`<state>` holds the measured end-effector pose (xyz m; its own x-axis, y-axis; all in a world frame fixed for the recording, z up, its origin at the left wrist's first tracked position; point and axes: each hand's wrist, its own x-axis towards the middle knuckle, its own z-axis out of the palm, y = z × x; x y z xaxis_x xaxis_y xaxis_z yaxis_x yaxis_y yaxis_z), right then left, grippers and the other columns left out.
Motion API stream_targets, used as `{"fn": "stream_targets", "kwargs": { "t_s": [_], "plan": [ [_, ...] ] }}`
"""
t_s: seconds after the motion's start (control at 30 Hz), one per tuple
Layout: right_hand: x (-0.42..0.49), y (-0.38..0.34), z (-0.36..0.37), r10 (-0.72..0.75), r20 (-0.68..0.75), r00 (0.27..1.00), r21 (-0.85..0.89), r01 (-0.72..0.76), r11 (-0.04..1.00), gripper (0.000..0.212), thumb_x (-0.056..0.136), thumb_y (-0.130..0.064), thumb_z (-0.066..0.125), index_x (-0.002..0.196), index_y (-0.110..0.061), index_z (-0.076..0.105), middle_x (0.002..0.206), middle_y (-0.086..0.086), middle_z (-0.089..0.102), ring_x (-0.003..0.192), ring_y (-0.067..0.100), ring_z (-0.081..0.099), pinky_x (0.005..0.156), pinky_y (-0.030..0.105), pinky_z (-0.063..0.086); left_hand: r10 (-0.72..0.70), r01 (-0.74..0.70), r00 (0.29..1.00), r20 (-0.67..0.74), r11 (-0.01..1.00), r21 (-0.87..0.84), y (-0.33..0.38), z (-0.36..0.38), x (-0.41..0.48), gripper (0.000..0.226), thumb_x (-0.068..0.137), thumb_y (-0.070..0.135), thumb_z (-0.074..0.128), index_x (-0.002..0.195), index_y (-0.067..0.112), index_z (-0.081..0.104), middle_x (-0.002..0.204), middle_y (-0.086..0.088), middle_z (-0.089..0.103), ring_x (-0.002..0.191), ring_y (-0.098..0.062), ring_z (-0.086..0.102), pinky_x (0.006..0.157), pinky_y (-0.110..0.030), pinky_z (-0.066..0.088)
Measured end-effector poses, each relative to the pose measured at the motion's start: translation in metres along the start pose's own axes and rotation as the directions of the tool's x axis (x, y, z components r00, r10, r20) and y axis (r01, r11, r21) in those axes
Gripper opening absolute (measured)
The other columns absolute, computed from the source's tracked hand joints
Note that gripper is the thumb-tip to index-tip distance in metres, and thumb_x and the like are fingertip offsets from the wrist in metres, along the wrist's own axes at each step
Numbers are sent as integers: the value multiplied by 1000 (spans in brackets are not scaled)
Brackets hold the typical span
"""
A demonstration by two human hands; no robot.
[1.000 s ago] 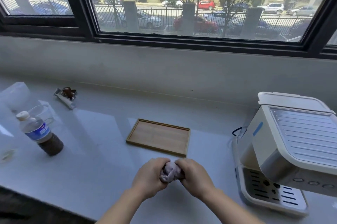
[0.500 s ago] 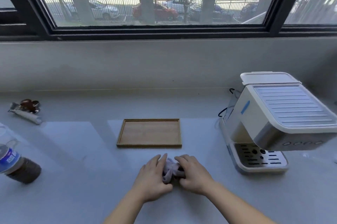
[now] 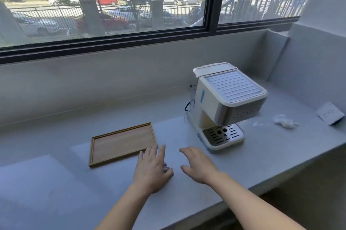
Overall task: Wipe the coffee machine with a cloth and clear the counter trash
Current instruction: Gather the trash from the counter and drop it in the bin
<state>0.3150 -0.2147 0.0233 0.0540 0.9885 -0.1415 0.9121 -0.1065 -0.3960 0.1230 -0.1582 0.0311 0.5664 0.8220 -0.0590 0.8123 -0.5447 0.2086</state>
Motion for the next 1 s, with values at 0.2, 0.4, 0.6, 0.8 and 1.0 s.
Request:
{"fn": "stream_targets", "kwargs": {
  "t_s": [0.2,0.4,0.6,0.8,1.0],
  "plan": [
    [-33,40,-33,64,-67,996,46,-61,997,61,92,-37,52,148,-23,32,151,-4,37,139,19,30,110,36,34,88,-88,996,3,996,26,62,-4,15,81,88,58,40,154,22,8,160,-9,19,148,-28,14,119,-50,15],
    [-73,104,-73,101,-101,990,19,-100,995,61,91,-39,52,147,-25,34,148,0,42,136,22,34,108,40,37,150,-148,987,-63,988,46,147,-1,31,81,86,59,41,153,23,13,157,-8,25,145,-28,20,118,-47,19],
    [-124,183,-118,151,-125,981,12,-151,988,56,91,-37,51,144,-25,36,139,1,46,129,24,38,102,42,42,192,-190,973,-132,981,24,249,13,44,79,83,57,41,151,21,23,151,-5,35,140,-27,29,116,-41,22],
    [-163,251,-153,194,-156,969,17,-194,981,59,92,-35,52,147,-24,35,146,0,43,134,21,36,106,41,40,228,-232,966,-123,973,-18,330,25,61,78,86,54,44,153,23,17,154,-6,31,142,-25,27,117,-43,22],
    [-167,302,-172,242,-200,949,24,-242,970,55,93,-35,51,145,-23,38,141,0,48,130,21,41,102,39,42,258,-260,963,-79,965,-24,373,32,89,76,89,52,43,153,23,13,158,-9,24,146,-25,19,119,-44,19]
  ]
}}
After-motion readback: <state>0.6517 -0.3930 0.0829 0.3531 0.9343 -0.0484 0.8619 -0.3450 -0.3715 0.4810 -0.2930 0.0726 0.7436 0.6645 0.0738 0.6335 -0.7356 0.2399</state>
